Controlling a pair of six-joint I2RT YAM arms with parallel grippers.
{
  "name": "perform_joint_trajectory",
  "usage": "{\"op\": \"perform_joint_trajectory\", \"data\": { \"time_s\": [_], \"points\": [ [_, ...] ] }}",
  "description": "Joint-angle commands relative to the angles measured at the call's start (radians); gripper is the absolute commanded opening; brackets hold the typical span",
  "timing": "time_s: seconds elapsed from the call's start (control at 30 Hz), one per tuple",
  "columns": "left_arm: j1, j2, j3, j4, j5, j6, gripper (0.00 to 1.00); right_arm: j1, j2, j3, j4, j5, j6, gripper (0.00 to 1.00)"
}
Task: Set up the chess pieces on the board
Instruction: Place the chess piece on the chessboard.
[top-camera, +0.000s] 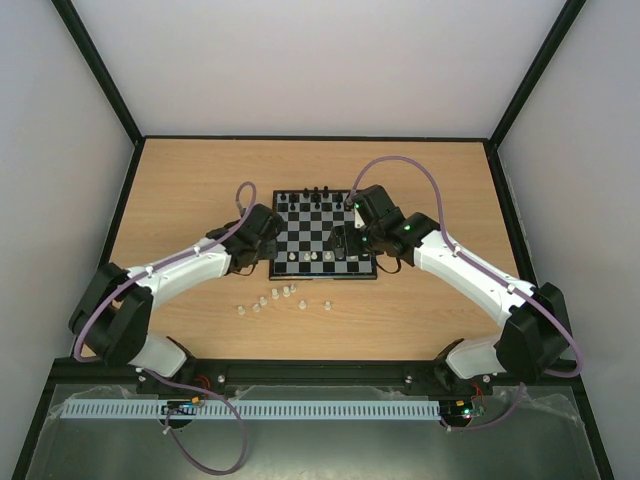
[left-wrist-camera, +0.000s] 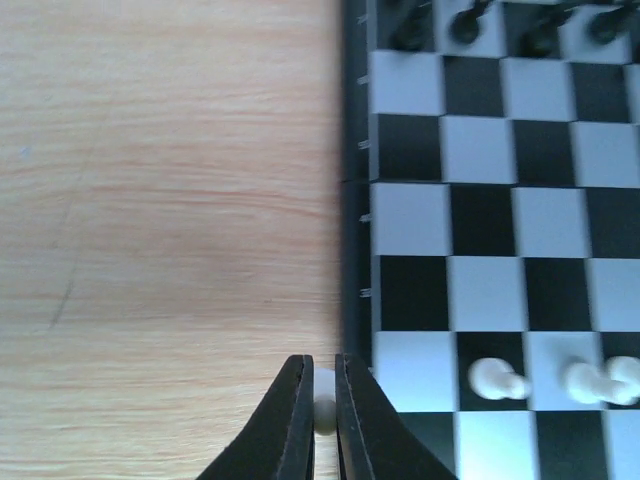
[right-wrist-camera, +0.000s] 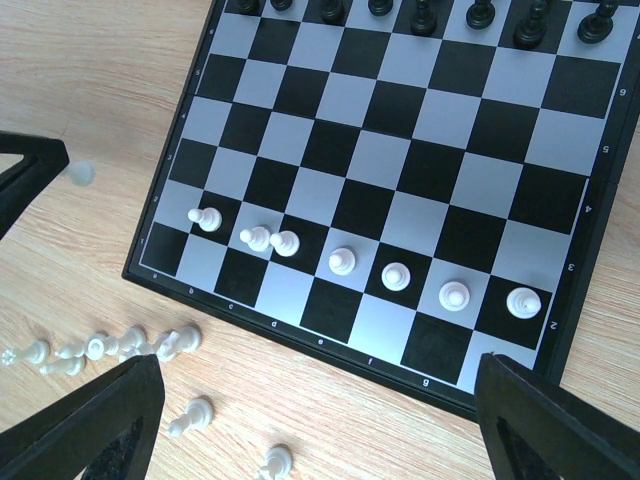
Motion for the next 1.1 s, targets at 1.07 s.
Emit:
{"op": "perform_joint_trajectory", "data": {
  "time_s": [1.07],
  "points": [
    [-0.117, 0.207, 0.098, 0.051, -0.01, -0.004, 0.08, 0.005, -0.012, -0.01, -0.014, -0.011, -0.011, 0.86]
  ]
}}
